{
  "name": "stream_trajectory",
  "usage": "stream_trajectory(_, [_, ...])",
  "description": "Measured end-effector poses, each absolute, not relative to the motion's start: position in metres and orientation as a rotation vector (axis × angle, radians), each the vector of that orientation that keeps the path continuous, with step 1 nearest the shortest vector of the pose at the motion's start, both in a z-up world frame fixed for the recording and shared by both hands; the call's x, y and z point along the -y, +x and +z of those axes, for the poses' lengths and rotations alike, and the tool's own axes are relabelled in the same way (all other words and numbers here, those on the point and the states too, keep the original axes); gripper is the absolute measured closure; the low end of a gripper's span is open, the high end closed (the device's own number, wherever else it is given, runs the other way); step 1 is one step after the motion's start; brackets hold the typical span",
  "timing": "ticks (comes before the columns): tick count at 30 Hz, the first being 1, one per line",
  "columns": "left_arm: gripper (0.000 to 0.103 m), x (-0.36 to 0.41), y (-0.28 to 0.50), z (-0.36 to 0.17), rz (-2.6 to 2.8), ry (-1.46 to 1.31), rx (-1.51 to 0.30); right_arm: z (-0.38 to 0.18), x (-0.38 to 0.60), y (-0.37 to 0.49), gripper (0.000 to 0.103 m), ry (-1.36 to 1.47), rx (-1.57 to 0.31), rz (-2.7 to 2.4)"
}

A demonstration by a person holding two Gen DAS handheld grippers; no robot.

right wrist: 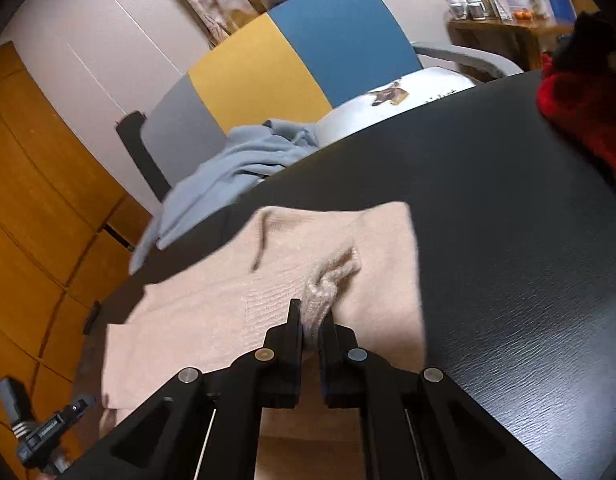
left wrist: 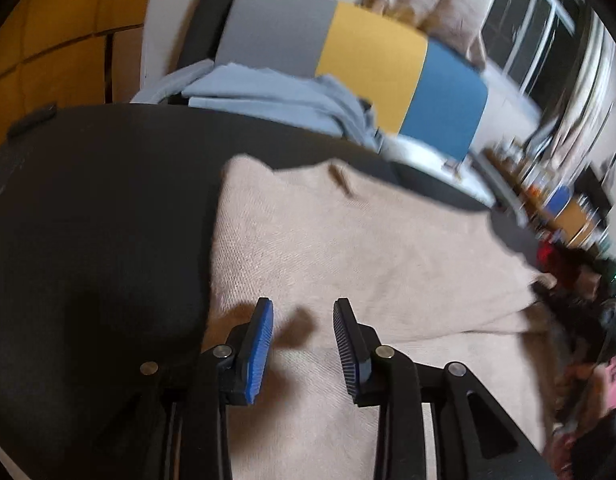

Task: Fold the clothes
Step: 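Release the sweater with both grippers and smooth the folded stack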

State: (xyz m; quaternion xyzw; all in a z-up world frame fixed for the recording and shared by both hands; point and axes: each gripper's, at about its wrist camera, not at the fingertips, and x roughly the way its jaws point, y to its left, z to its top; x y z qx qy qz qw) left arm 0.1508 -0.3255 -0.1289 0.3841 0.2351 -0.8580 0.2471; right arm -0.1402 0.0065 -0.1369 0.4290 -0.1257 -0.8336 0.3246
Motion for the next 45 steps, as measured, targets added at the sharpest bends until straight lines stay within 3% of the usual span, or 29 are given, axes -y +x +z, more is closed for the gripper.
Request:
stream_trajectory(4, [0.073,0.328,0.14,-0.138,-2.26,1.091,-0.633,-0.161,-0.011,-0.146,0.097,1.222,0.375,-2.13])
stream_trajectory(7, [0.073,0.323,0.138,-0.127,-2.297,1.061,-0.58,-0.156,-0.018,-0.143,0.09,1.218,0.375,-2.158])
stream_trajectory(11, [0.072,0.319,0.131,-0.116,-2.337,1.031,-0.51,-0.126,-0.012,-0.126,0.074,1.088,0.13,-2.334])
stream_trajectory(14, [0.072,0.325,0.118,-0.118,-2.317,1.061,-0.489,-0.107,0.003,-0.115,0.07,0.992,-0.038,-2.361])
stream_trajectory(21, [0.071,0.328,0.109,-0.137,-2.279,1.069,-0.456,-0.138,0.045,-0.116,0.07,1.086,-0.247,-2.284])
stream_trajectory(40, [0.069,0.305,0.146,-0.144,-2.262,1.024,-0.413,-0.146,0.043,-0.107,0.069,1.028,-0.312,-2.322])
stream_trajectory(45, [0.069,0.308,0.151,-0.14,-2.254,1.021,-0.478,-0.146,0.046,-0.103,0.068,1.017,-0.347,-2.335])
